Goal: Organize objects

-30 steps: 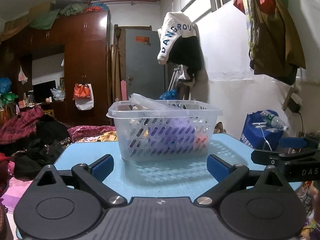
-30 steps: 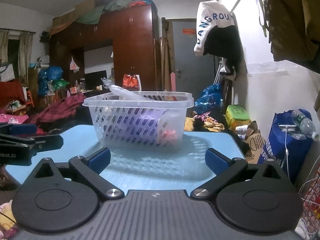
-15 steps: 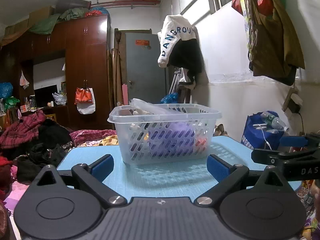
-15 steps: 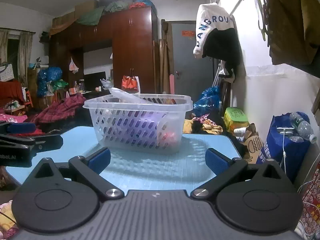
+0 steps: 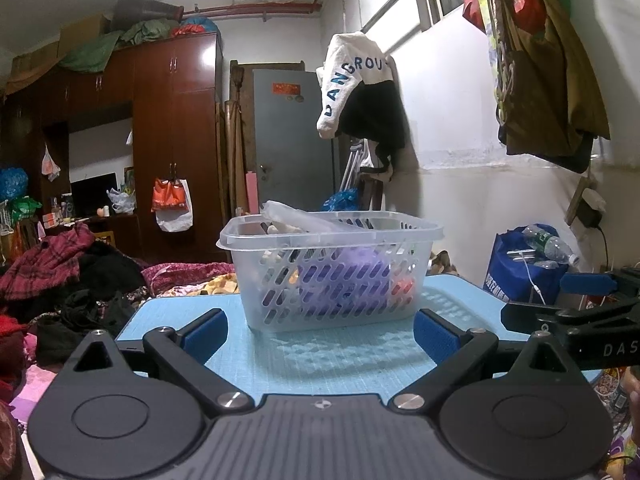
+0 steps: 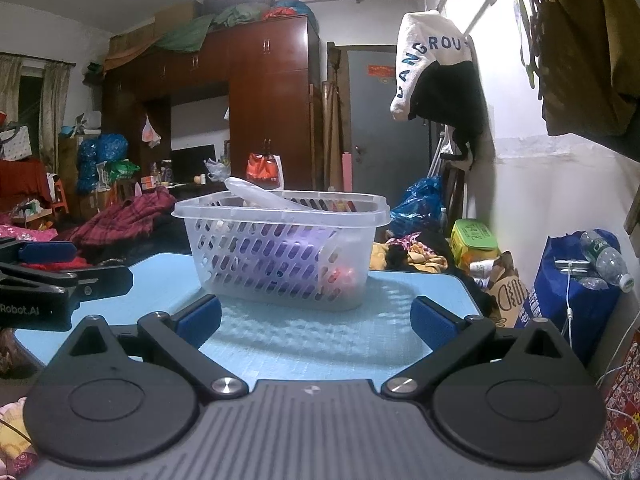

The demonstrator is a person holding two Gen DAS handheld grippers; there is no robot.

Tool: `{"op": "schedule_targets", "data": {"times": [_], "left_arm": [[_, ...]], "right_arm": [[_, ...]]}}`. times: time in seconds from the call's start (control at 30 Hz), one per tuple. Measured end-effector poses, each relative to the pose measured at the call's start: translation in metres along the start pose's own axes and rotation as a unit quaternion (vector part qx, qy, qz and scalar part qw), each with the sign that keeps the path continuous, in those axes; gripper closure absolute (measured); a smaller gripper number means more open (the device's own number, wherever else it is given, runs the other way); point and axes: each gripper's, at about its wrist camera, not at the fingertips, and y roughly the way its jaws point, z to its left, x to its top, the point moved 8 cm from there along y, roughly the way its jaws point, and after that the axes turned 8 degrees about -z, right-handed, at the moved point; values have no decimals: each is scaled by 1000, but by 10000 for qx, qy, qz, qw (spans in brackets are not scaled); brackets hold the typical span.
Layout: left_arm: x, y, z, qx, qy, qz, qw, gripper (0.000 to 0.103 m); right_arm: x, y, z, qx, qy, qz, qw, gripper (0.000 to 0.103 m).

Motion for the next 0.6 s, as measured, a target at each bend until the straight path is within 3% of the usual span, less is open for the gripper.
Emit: {"op": "schedule_targets", "data": {"times": [0.6], "left_arm": [[-1, -1, -1, 2, 37, 29, 10000, 3]], "right_arm": [[1, -1, -1, 20, 52, 4, 10000, 0]]}}
